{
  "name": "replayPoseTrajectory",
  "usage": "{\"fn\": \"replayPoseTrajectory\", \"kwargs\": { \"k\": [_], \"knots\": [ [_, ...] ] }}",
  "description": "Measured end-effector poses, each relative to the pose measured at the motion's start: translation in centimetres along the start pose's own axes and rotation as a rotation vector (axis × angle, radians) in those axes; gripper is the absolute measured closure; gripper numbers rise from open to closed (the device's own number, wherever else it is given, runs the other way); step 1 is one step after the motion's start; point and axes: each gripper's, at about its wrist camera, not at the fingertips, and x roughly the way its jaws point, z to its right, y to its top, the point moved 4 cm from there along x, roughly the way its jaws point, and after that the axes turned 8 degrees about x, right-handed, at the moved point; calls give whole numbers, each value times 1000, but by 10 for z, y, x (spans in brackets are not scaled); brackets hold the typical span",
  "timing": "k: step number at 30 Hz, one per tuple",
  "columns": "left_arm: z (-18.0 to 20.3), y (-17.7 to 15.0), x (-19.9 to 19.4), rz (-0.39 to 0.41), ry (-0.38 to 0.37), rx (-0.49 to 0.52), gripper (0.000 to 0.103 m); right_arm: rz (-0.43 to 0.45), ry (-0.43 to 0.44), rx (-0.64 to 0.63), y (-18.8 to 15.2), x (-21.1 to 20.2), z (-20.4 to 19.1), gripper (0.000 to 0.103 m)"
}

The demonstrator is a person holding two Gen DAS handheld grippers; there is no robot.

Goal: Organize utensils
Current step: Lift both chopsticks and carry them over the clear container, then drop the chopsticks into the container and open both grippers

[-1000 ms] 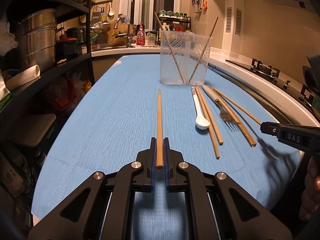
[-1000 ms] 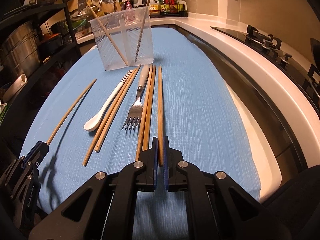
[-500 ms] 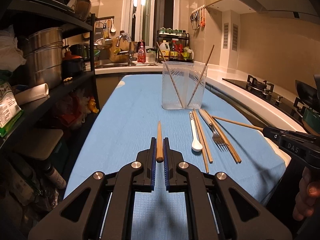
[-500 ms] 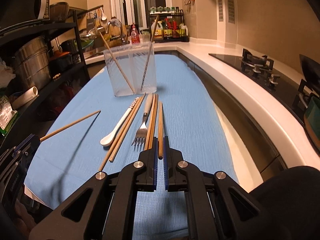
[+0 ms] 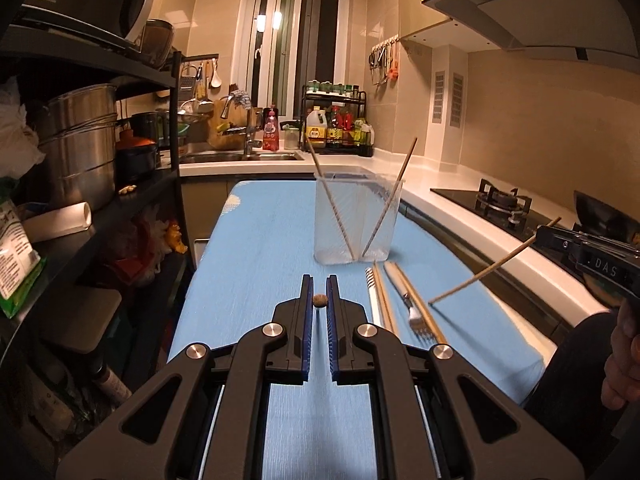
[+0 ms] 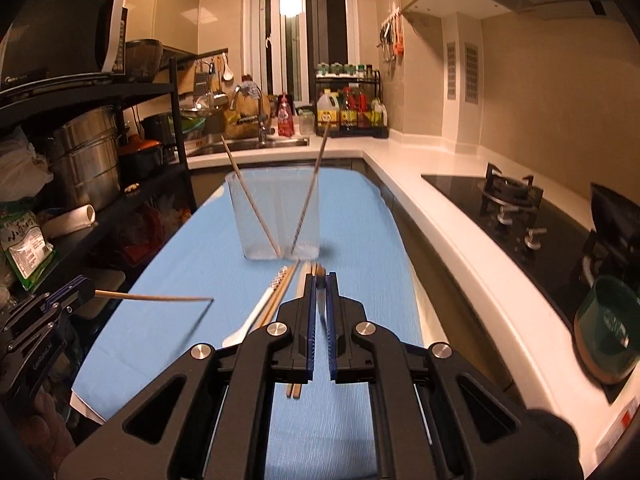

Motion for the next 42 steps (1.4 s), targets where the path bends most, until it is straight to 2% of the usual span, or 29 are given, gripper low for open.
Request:
{"fn": "replayPoseTrajectory", "kwargs": {
  "k": [5,9,18,22,29,33,42],
  "knots": [
    [-9,35,10,-7,-35,-19,96,14,22,-21,30,4,-10,98],
    [-19,68,26,-45,-70,-44,96,-5,35,-13,55,16,-15,98],
    [-31,142,66,-81,-134,-43,96,-17,82,-27,132,36,-29,98],
    [-35,181,82,-65,-149,-43,96,-12,134,-13,172,41,-37,98],
    [-38,247,99,34,-140,-28,96,83,152,-38,233,55,-51,98],
    [-38,259,125,40,-144,-46,96,70,149,-42,237,88,-54,98],
    [-9,227,217,-95,-156,11,96,-17,160,3,197,170,-41,98]
  ]
}}
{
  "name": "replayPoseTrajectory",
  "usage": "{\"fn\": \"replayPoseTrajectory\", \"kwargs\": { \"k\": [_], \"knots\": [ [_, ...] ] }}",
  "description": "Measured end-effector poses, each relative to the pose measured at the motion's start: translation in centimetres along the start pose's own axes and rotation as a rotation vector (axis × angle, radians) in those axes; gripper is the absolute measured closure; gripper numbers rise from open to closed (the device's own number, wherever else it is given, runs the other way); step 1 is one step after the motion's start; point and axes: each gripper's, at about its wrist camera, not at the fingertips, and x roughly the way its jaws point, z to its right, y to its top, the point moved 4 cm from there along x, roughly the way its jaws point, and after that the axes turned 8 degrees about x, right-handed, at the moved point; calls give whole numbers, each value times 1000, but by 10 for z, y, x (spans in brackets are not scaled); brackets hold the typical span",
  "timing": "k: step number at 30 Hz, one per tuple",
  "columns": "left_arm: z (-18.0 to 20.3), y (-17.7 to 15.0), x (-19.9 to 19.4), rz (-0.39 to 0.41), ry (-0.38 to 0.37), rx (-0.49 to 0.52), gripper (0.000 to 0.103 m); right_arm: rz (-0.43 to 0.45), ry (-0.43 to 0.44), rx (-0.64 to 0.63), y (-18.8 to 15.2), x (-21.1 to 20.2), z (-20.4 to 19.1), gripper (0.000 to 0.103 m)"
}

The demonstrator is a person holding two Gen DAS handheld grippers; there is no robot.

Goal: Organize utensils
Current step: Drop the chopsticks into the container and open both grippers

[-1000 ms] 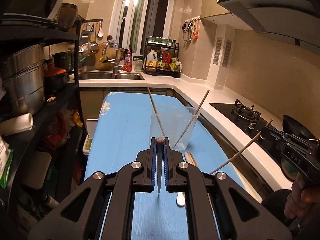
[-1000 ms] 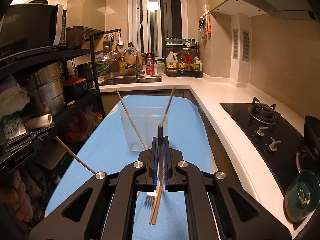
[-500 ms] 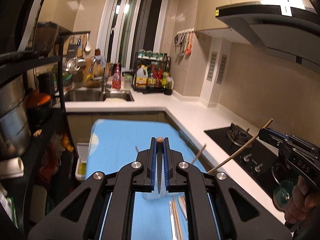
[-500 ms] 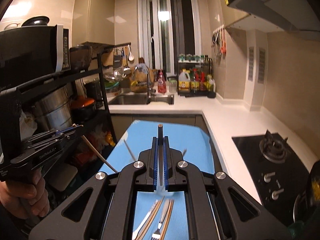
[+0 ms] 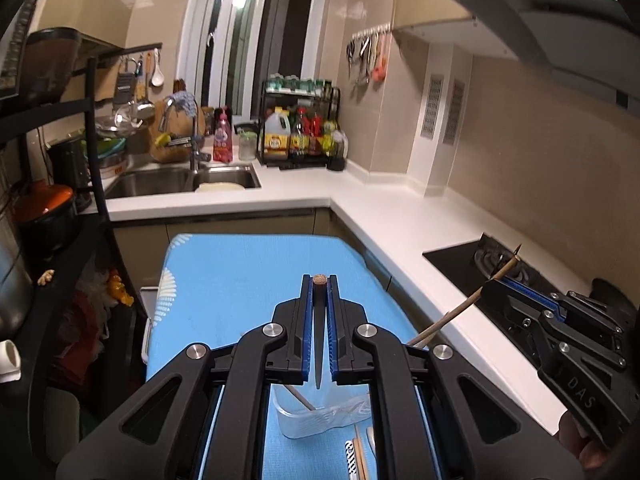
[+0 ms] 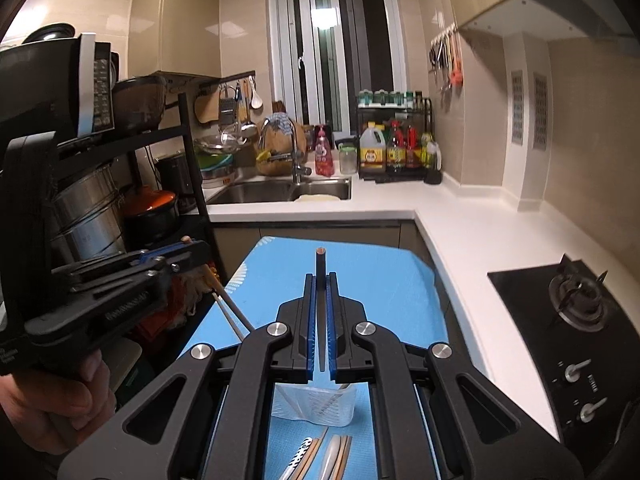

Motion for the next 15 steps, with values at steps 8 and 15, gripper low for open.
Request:
{"fn": "replayPoseTrajectory", "kwargs": {
  "k": [8,15],
  "knots": [
    [7,-18,28,-73,-25,-2,89,-3,28,33,-15,15,14,85],
    [6,-15,-19,14,2,-23,81,31,40,51,-9,-16,14,80]
  ]
}}
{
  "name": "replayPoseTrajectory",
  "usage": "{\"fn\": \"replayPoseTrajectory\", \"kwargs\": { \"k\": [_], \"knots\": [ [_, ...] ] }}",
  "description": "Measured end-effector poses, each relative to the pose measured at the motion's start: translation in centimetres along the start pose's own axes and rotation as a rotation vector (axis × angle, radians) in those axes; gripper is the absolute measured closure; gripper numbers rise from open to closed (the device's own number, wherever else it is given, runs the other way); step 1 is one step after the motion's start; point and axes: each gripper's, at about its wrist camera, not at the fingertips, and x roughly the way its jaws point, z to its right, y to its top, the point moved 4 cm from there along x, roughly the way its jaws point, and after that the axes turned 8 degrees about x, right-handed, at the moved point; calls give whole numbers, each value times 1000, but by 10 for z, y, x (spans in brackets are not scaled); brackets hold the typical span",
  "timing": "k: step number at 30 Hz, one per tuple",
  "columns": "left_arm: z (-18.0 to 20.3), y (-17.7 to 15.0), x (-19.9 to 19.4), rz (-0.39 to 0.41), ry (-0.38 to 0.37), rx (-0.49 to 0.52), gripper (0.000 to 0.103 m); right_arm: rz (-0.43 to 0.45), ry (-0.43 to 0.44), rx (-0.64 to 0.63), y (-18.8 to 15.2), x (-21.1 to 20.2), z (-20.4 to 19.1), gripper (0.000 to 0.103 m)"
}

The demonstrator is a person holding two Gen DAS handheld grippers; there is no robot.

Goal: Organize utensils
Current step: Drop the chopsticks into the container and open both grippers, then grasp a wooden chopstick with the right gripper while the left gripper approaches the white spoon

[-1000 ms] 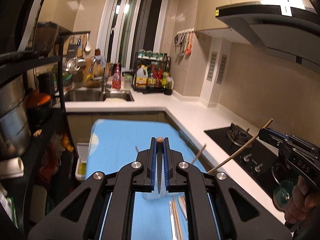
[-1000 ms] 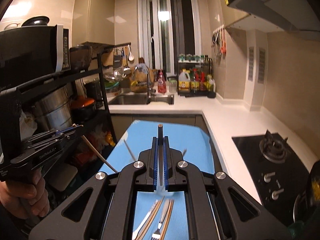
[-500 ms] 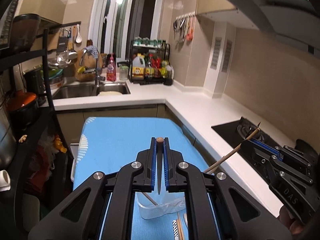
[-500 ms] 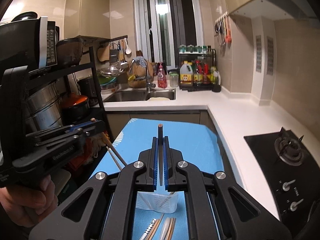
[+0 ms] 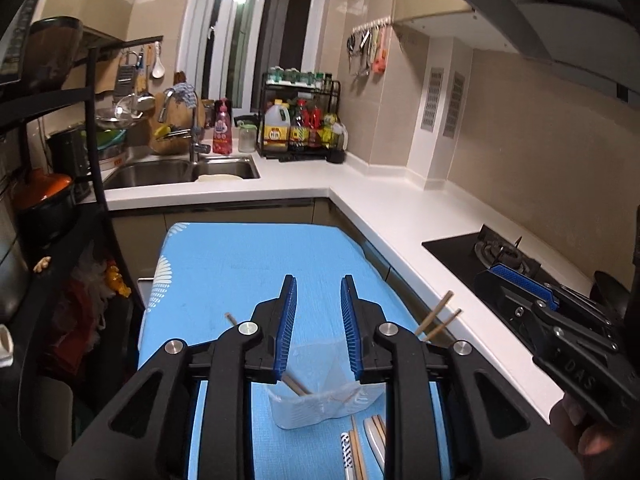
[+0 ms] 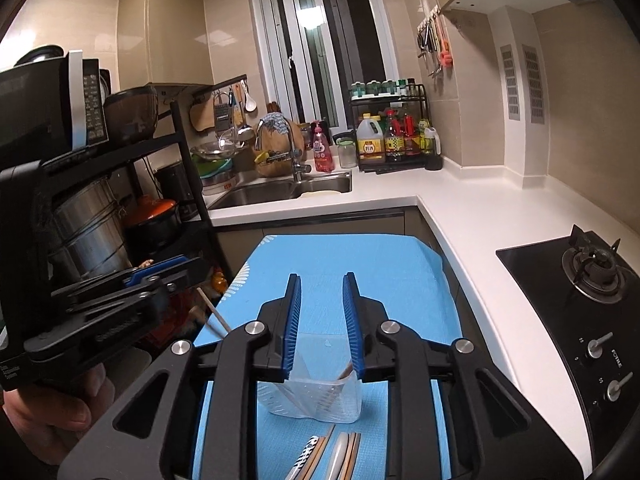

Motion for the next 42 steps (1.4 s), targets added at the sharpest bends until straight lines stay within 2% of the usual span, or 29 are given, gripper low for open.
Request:
{"fn": "replayPoseTrajectory", "kwargs": {
  "k": [4,7,12,14,17,20,24,30,35,42],
  "knots": [
    [-2,-19,-40,40,9,-21,81,50,-3,-14,0,-38,-9,79],
    [-1,-49,-73,67,17,-25,81,80,-6,-3,-15,-73,-11,79],
    [11,-121,-115,104,70,15,82,79,-29,26,-74,-123,-10,79],
    [19,-152,-122,89,80,30,85,47,-60,57,-102,-134,-5,80],
    [25,-192,-127,50,64,-2,86,-5,-98,100,-139,-152,-1,83],
    [30,-222,-134,7,40,-44,86,-22,-125,64,-168,-170,-6,84],
    [40,-243,-147,6,26,-16,86,-52,-141,54,-197,-177,-4,84],
    [51,-255,-152,1,9,-21,86,-85,-165,91,-215,-174,13,84],
    [58,-267,-148,-21,11,-16,86,-102,-155,144,-221,-171,26,99],
    [57,-279,-147,-38,40,-30,87,-184,-105,189,-243,-142,35,100]
  ]
}}
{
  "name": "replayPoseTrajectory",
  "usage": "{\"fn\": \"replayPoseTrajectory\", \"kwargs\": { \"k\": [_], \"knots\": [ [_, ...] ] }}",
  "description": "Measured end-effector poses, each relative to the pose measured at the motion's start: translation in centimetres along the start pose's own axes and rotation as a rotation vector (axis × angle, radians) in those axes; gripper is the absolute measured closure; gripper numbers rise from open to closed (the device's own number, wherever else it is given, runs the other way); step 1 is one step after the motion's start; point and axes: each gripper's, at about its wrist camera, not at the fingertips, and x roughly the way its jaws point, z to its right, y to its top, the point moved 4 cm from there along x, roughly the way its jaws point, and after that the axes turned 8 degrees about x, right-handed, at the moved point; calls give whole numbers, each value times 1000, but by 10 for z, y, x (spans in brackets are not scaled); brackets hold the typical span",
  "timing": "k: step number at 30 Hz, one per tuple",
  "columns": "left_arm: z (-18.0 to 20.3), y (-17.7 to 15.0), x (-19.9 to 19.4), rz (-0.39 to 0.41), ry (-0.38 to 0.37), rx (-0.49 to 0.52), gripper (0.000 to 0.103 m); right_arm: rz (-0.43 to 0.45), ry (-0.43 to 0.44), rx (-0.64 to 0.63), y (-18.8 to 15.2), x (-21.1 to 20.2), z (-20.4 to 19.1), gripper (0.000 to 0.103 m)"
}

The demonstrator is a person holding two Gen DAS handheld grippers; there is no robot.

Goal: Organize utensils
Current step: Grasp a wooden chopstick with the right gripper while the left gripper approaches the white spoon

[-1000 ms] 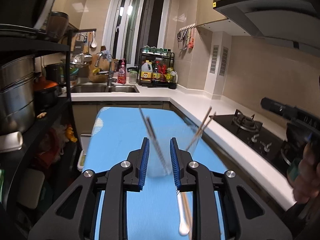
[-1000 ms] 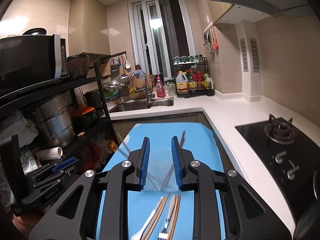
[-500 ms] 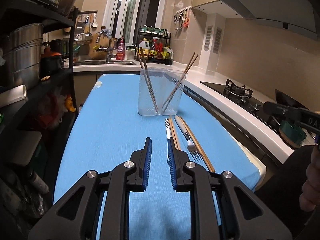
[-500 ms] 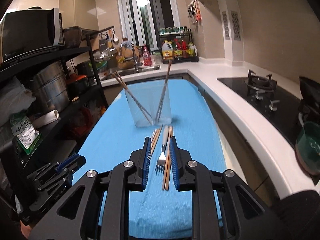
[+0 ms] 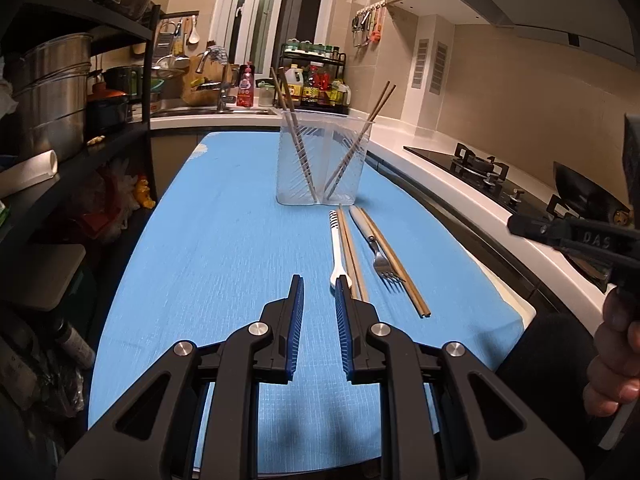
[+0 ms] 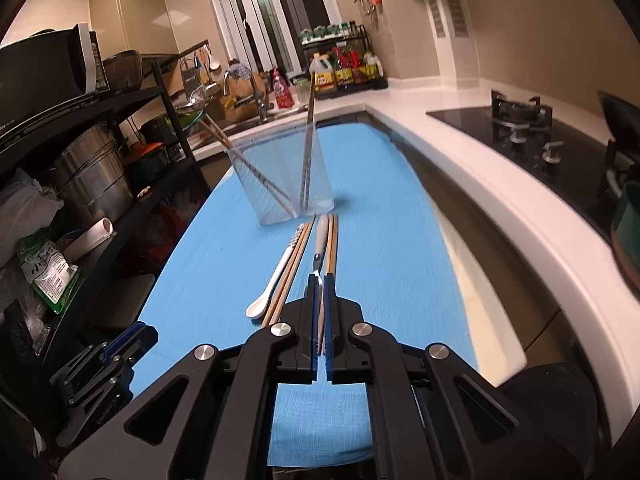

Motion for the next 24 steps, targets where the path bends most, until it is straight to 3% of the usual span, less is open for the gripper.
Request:
{"fn": "replayPoseTrajectory", "kwargs": {
  "k": [13,24],
  "knots": [
    [4,-28,24,-55,11,-49,87,-166,38,5,-42,90,15,96],
    [-5,-17,49,-114,-40,-135,87,-159,-53,-142,-50,105,5,94]
  ]
}}
